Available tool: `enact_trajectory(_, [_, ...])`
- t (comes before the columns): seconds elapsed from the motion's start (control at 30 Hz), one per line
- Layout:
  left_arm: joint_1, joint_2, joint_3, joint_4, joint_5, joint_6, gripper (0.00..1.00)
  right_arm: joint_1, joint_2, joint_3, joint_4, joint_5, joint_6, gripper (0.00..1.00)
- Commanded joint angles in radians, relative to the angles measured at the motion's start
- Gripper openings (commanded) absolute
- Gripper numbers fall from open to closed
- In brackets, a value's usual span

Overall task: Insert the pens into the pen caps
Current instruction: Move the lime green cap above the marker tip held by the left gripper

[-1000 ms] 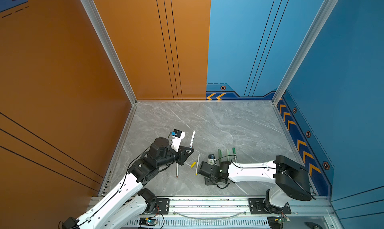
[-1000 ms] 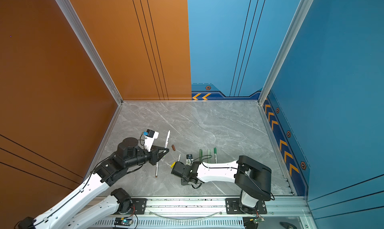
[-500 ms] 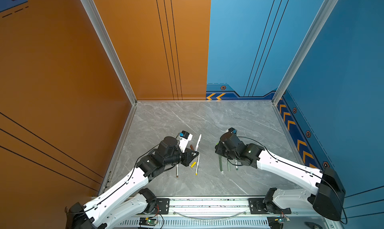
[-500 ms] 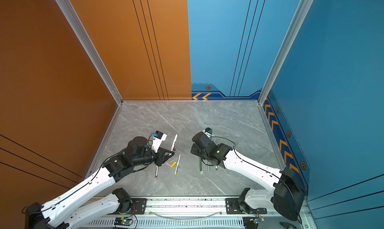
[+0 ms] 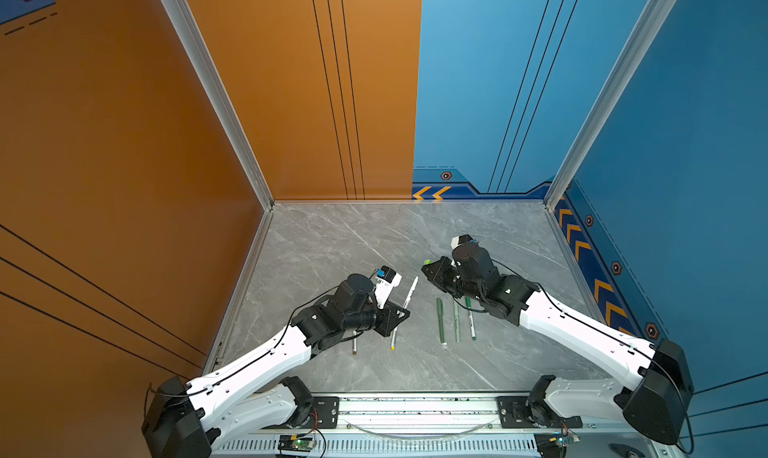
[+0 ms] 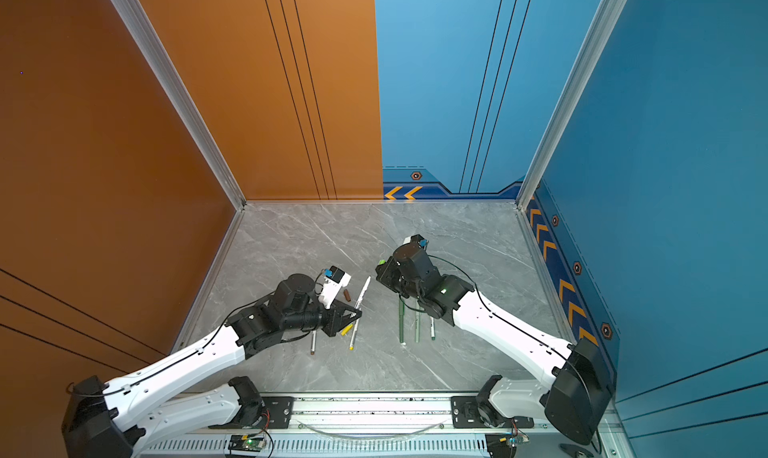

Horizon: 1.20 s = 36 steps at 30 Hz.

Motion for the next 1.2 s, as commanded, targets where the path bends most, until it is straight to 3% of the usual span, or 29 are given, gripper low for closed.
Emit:
enact_trajectory(0.0, [-0.01,0.011,0.036,0.031,-0.015,-0.001,0.0,0.009,-0.023,0.022,0.02,-0.033,0.015,0.0])
enact_trajectory(1.17, [-0.013,-0.002,0.029,0.024,-0.037,-0.003,0.0,0.023,-0.035,0.049,-0.018,-0.038,-0.03,0.0])
